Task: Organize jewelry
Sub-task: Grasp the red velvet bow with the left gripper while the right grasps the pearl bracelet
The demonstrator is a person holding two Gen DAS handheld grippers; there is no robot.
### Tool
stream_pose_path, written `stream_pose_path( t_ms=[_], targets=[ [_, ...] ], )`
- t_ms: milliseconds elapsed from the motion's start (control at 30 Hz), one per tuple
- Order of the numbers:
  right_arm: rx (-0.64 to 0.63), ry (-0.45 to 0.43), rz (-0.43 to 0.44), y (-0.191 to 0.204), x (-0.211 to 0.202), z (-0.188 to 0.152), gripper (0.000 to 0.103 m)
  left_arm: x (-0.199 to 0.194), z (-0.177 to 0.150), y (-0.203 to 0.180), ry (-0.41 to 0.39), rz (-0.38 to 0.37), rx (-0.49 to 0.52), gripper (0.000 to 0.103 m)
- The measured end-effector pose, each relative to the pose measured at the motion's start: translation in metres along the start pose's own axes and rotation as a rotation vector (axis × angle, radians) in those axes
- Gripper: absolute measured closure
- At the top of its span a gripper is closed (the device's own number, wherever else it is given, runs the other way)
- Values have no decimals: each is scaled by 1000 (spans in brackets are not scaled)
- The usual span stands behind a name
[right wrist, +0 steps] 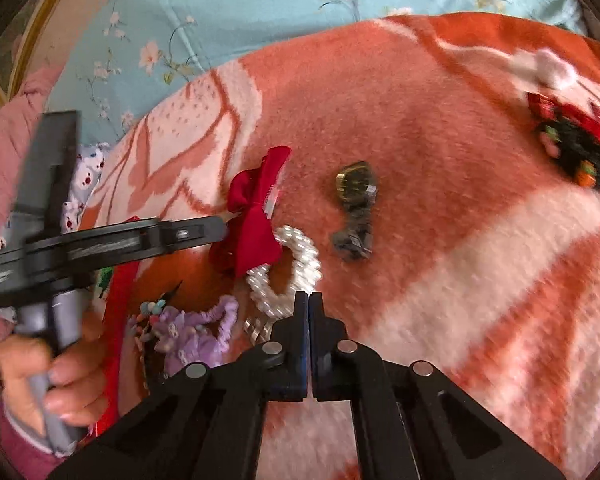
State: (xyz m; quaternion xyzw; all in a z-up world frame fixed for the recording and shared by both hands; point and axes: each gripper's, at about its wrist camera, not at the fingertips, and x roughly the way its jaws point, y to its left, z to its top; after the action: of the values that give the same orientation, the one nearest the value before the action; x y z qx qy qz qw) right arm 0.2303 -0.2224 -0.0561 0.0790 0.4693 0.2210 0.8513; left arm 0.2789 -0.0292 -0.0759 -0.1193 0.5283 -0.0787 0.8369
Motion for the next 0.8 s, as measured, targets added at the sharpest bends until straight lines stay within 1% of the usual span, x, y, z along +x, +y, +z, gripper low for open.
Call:
stream_pose_path(
  t_ms=[100, 133, 167, 200, 233, 267, 300, 333, 367, 400, 500, 567, 633, 667, 700, 733, 800],
  targets=[
    [22, 9, 5, -12, -7, -5, 103, 10, 4, -2, 6, -22, -20, 47],
    [39, 6, 17, -15, -7, -4, 99, 12, 5, -2, 4, -32, -23, 47],
    [76, -7, 44, -22, -9, -4, 97, 13, 6, -2, 5, -39, -23, 52],
    [85, -7, 53, -23, -9, -3, 97, 14, 7, -2, 7, -58, -21, 67],
    [85, -4, 56, -23, -9, -1, 97, 15, 7, -4, 13, -82, -18, 72],
    [82, -1, 52, -22, -8, 0, 96, 13, 7, -6, 10, -90, -8, 78],
    [76, 3, 61, -19, -7, 0, 96, 10, 6, -9, 0, -81, 10, 83],
    [67, 7, 66, -16, -5, 1, 95, 6, 4, -12, -13, -65, 34, 84],
    [61, 10, 63, -12, -2, 2, 90, 2, 2, -15, -26, -48, 53, 88],
    [55, 13, 55, -9, 1, 2, 82, -3, 1, -15, -34, -40, 64, 90],
    [32, 31, 53, 0, 11, 6, 73, -17, -3, -8, -57, -41, 66, 92],
    [9, 40, 30, 6, 19, 9, 73, -28, -4, -1, -78, -41, 51, 92],
    [-7, 50, 13, 9, 30, 15, 73, -40, -5, 6, -98, -47, 34, 95],
    [-14, 50, 8, 11, 33, 17, 77, -47, -6, 9, -108, -50, 27, 95],
    [-23, 50, -1, 12, 36, 19, 84, -54, -7, 12, -119, -54, 21, 95],
    [-31, 51, -2, 14, 38, 20, 89, -58, -8, 13, -129, -51, 19, 95],
    [-43, 46, 1, 17, 40, 22, 90, -73, -14, 20, -149, -48, 11, 95]
  ],
)
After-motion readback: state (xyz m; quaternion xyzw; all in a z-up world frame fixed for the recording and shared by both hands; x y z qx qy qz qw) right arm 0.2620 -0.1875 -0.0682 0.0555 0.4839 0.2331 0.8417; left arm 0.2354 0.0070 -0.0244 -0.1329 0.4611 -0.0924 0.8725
